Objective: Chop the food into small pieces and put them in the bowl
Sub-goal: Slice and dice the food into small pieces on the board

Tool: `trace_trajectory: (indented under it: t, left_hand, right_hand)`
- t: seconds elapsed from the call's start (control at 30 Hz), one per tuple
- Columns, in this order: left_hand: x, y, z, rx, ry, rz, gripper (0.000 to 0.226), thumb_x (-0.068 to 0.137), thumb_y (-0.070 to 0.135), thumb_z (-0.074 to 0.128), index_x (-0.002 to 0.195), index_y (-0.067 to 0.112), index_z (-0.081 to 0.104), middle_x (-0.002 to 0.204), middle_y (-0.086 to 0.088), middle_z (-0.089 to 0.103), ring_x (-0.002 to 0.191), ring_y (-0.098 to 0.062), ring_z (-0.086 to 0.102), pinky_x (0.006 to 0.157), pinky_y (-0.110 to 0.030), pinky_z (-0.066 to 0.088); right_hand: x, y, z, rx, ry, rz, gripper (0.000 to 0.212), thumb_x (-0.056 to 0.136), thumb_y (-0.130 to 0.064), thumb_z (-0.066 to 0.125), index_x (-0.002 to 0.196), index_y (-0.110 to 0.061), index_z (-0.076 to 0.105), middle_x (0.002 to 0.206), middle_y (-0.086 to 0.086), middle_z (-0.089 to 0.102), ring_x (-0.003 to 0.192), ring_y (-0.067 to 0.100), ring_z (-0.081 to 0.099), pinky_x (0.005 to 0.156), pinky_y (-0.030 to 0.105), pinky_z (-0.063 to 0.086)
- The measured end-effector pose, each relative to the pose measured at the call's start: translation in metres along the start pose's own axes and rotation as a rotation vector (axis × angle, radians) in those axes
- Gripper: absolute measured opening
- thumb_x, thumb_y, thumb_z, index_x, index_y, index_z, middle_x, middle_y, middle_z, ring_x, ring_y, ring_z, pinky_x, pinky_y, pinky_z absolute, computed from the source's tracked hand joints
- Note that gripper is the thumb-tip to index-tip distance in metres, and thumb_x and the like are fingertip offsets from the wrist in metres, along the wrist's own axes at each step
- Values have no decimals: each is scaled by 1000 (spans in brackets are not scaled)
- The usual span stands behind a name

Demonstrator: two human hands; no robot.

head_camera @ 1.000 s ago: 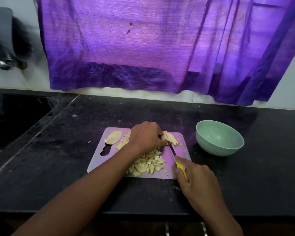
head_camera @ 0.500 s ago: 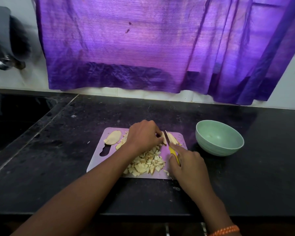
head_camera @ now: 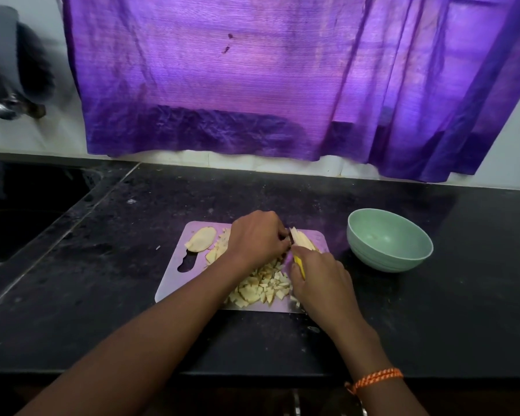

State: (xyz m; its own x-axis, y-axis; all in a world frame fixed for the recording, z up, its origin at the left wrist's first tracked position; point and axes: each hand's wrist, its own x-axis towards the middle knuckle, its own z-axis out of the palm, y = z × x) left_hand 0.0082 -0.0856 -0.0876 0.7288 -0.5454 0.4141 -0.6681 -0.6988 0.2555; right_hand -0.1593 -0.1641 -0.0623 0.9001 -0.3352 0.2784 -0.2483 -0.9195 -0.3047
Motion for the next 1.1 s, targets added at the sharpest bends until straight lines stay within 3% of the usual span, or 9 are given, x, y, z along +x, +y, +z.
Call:
trace_trajectory:
  t: [0.2,0.3,0.37,0.57,0.67,0.8,0.9,1.0,1.1]
  left_hand:
    - [2,3,2,42,-23,-57,30,87,57,71,85,30,83,84,13,77,70,-7,65,60,-27,54]
    - [2,5,2,58,-23,-78,32,87,58,71,83,29,82,80,12,76,66,-7,65,60,-30,57]
    - [3,6,2,49,-36,-82,30,88,57,73,85,29,83,81,13,76,66,-7,65,60,-30,57]
    - [1,6,-1,41,-40,-71,26,88,54,76,88,29,84,84,14,77,69,-5,65,60,-27,56]
    - [1,5,-4,28,-36,-48,23,89,52,76,93,32,85,88,16,78,73,-5,67,60,-26,55]
    - [0,2,-9,-4,-10,-18,17,92,46,77,97,33,86,91,16,80,79,-8,70,58,-24,51]
    - [-1,2,-11,-28,18,34,15,95,40,77,103,32,86,100,16,81,90,-10,73,65,-27,54]
    - [-3,5,-11,-24,7,71,14,95,37,78,106,32,86,104,16,80,93,-10,72,70,-29,58]
    - [-4,7,-12,-36,43,87,13,94,37,80,104,33,85,101,15,80,94,-10,71,65,-26,51]
  right_hand:
    - [1,3,-4,40,-28,-17,22,105,-33,48,120,-31,63,88,-7,54,74,13,47,64,33,39]
    - [-6,9,-4,83,-16,-20,26,101,-31,49,123,-33,64,99,-1,66,87,23,62,68,36,47]
    - [-14,16,-3,94,-12,-19,33,101,-34,49,132,-35,60,107,1,69,93,24,62,71,37,47]
    - [-47,38,-2,177,5,-9,43,99,-42,54,141,-39,58,73,-10,52,77,15,54,67,35,45]
    - [-54,39,-3,335,73,-6,39,97,-34,61,136,-36,66,53,-15,42,58,3,38,57,27,34]
    - [-45,39,-8,380,160,-4,38,97,-27,62,135,-34,67,50,-10,45,50,11,44,50,27,34]
    - [-27,46,-7,282,173,17,44,97,-32,54,140,-33,62,61,-8,58,60,10,56,60,33,49]
    - [-12,56,-1,165,167,65,49,94,-42,41,139,-36,59,84,-2,70,82,24,65,71,39,55]
    - [-8,57,2,175,151,41,47,94,-44,42,136,-37,62,78,-3,68,78,23,62,69,40,55]
